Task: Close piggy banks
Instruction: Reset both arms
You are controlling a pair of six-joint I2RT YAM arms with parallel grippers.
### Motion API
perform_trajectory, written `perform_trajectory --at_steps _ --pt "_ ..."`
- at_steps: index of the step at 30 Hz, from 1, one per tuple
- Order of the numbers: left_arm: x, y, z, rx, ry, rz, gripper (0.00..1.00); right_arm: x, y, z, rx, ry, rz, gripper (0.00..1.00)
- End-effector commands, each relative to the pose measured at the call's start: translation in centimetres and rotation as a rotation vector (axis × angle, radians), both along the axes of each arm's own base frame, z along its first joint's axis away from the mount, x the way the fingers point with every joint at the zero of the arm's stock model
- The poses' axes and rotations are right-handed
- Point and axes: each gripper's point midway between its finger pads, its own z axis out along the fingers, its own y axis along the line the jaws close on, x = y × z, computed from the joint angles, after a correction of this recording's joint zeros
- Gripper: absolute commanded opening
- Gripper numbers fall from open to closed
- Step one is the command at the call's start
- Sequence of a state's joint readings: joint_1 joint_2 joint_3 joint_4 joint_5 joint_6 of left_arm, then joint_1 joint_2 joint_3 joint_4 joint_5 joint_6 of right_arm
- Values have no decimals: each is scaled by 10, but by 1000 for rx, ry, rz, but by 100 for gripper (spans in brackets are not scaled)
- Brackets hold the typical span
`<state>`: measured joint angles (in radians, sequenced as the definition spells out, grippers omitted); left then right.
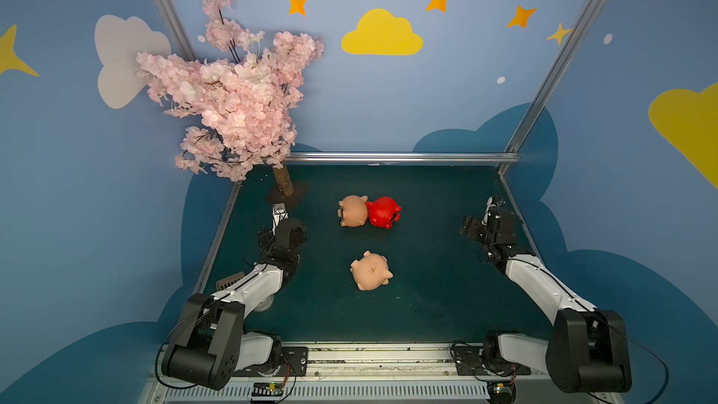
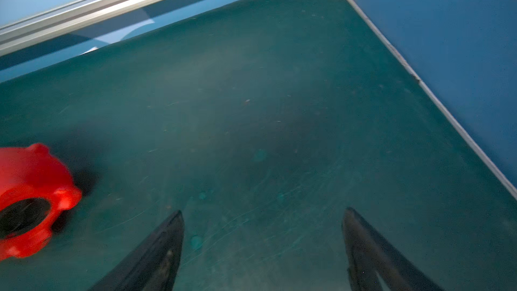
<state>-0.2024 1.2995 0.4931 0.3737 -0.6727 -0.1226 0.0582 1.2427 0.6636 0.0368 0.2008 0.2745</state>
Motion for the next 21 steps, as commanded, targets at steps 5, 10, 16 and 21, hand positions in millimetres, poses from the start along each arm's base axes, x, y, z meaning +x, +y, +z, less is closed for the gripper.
perform_trajectory --at_steps 5,10,16,21 --pt "0 12 -16 -55 -36 -32 100 2 -22 -22 -90 1 -58 88" --pt "16 7 -12 -64 -87 -114 100 6 -22 -33 -129 -49 -30 88" --pt "33 -2 -31 -105 -79 -194 100 9 -2 -24 -175 -150 115 88" --pt "32 -9 -35 -123 -64 -246 100 14 9 -38 -169 -142 186 88"
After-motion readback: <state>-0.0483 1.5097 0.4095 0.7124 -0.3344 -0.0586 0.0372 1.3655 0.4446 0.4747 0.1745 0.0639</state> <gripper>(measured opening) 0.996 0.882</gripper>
